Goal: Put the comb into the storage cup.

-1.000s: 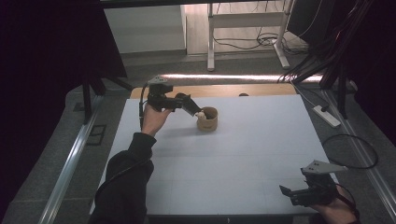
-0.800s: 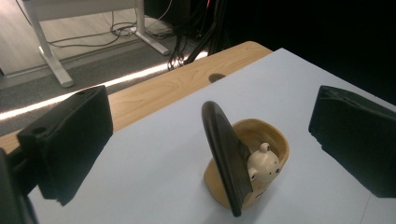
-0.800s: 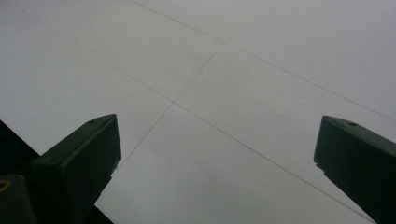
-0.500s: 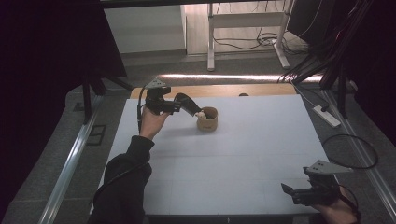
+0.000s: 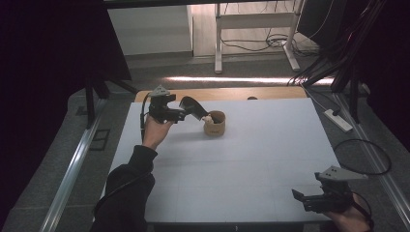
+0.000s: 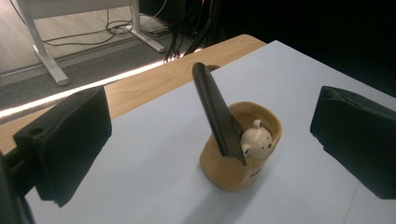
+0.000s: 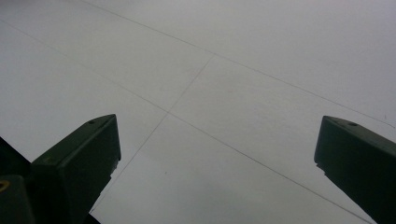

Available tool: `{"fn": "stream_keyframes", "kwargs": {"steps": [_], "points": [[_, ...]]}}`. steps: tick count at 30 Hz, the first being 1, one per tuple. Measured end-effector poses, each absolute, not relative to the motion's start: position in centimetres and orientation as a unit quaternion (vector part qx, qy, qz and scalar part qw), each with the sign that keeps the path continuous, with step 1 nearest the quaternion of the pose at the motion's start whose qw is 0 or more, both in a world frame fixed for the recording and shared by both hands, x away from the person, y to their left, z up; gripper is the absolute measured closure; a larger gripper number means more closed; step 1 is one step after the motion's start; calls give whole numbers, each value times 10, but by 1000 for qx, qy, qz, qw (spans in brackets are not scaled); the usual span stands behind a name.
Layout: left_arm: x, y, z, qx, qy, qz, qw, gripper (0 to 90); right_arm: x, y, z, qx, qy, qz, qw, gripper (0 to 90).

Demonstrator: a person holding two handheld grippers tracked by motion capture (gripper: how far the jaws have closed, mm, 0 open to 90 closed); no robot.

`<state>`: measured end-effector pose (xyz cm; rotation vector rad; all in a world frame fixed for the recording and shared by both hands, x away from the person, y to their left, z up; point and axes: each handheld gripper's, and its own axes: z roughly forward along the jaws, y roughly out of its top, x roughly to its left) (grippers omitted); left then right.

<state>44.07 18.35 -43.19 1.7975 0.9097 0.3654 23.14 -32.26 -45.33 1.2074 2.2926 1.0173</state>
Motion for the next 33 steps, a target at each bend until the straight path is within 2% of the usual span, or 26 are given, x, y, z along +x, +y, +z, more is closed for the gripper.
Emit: {"fn": "stream_keyframes", "kwargs": {"steps": [33], "points": [[400, 195, -451, 748, 373, 164, 524, 0, 232, -321, -454, 425, 814, 355, 178, 9]]}}
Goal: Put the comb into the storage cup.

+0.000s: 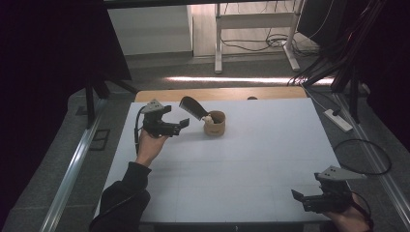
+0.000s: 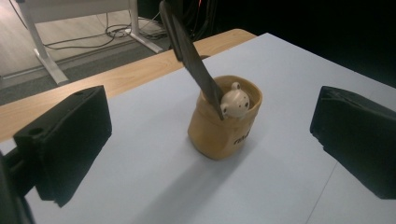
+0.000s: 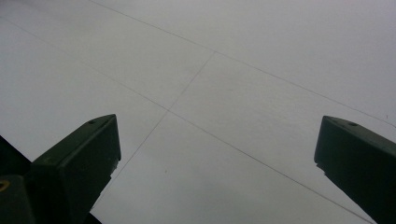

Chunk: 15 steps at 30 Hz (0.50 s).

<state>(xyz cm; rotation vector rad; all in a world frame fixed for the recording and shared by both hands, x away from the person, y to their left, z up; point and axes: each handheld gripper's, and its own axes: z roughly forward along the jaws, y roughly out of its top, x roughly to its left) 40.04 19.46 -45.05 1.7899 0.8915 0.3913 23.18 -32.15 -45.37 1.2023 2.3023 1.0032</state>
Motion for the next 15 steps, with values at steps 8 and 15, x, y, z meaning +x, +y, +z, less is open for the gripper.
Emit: {"fn": "stream_keyframes", "kwargs": {"steps": [8, 15], "points": [[391, 199, -456, 747, 379, 160, 522, 0, 231, -321, -454, 423, 814, 355, 178, 9], [384, 205, -458, 744, 388, 159, 521, 0, 231, -321, -453, 421, 816, 356, 178, 9]]}}
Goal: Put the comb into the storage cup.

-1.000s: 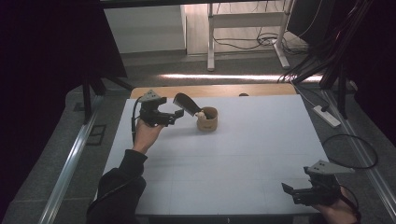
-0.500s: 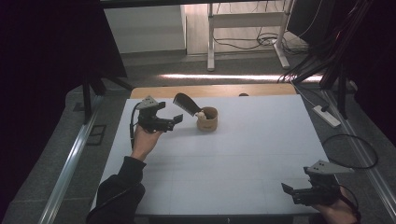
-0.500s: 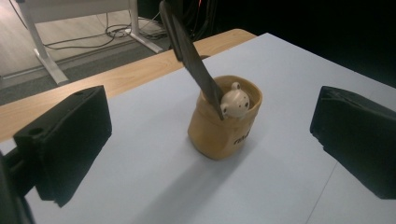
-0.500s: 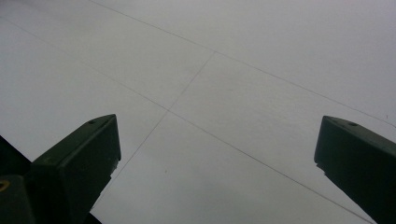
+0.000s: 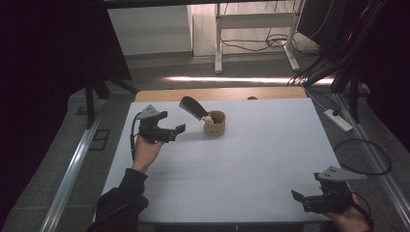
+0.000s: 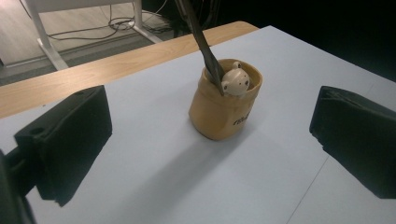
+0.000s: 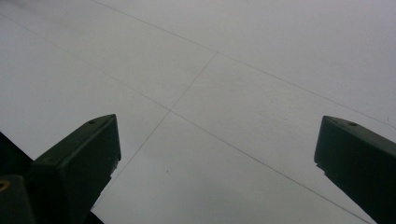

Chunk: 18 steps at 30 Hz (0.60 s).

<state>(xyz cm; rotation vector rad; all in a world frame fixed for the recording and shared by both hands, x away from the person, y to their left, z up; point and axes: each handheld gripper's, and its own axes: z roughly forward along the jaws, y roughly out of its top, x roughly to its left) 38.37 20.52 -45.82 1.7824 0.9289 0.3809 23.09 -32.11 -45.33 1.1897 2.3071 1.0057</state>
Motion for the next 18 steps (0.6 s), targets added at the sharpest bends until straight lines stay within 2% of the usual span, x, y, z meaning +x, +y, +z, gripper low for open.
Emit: {"fn": "stream_keyframes", "kwargs": {"steps": [18], "points": [[361, 214, -461, 746, 398, 153, 512, 1, 230, -321, -453, 420, 815, 358, 177, 9]]}}
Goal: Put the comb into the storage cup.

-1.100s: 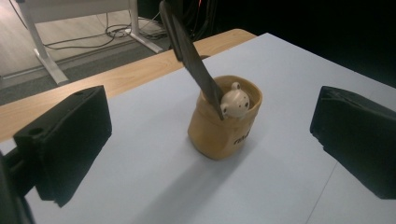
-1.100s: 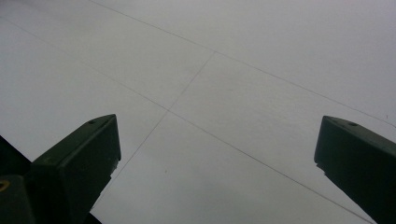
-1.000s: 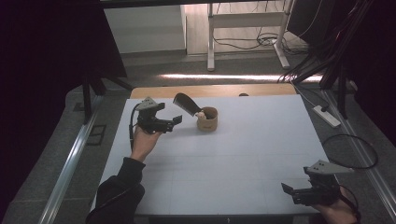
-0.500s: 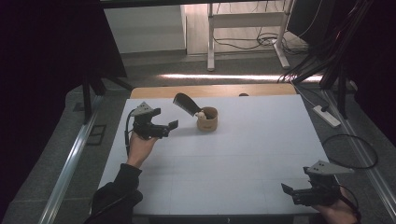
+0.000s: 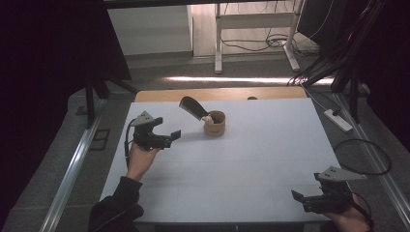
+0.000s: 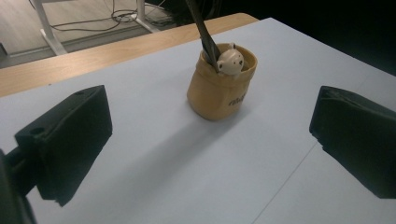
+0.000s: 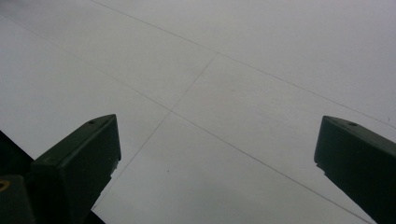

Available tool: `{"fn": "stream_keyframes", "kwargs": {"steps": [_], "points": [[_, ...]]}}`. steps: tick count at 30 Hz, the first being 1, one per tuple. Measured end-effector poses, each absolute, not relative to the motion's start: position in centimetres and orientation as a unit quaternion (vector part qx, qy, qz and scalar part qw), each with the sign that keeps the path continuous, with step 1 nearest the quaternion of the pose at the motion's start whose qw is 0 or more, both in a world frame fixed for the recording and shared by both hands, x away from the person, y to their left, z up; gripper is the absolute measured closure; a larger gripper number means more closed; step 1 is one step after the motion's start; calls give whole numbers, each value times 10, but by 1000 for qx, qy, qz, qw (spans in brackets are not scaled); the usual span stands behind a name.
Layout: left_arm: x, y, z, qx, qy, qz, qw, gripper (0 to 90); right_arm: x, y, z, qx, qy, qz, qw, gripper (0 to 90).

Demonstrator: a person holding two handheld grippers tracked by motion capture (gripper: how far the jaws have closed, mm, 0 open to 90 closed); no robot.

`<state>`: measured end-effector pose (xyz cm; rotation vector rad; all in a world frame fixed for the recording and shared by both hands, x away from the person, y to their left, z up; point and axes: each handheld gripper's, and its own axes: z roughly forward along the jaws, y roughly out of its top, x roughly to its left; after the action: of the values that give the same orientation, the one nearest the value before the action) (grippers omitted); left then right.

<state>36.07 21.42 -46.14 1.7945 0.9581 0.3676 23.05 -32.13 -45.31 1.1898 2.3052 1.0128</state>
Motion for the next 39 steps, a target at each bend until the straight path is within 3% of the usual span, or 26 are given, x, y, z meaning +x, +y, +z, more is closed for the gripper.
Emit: {"fn": "stream_keyframes", "kwargs": {"steps": [39], "points": [[293, 236, -464, 742, 425, 152, 496, 0, 231, -322, -453, 418, 816, 361, 167, 0]]}}
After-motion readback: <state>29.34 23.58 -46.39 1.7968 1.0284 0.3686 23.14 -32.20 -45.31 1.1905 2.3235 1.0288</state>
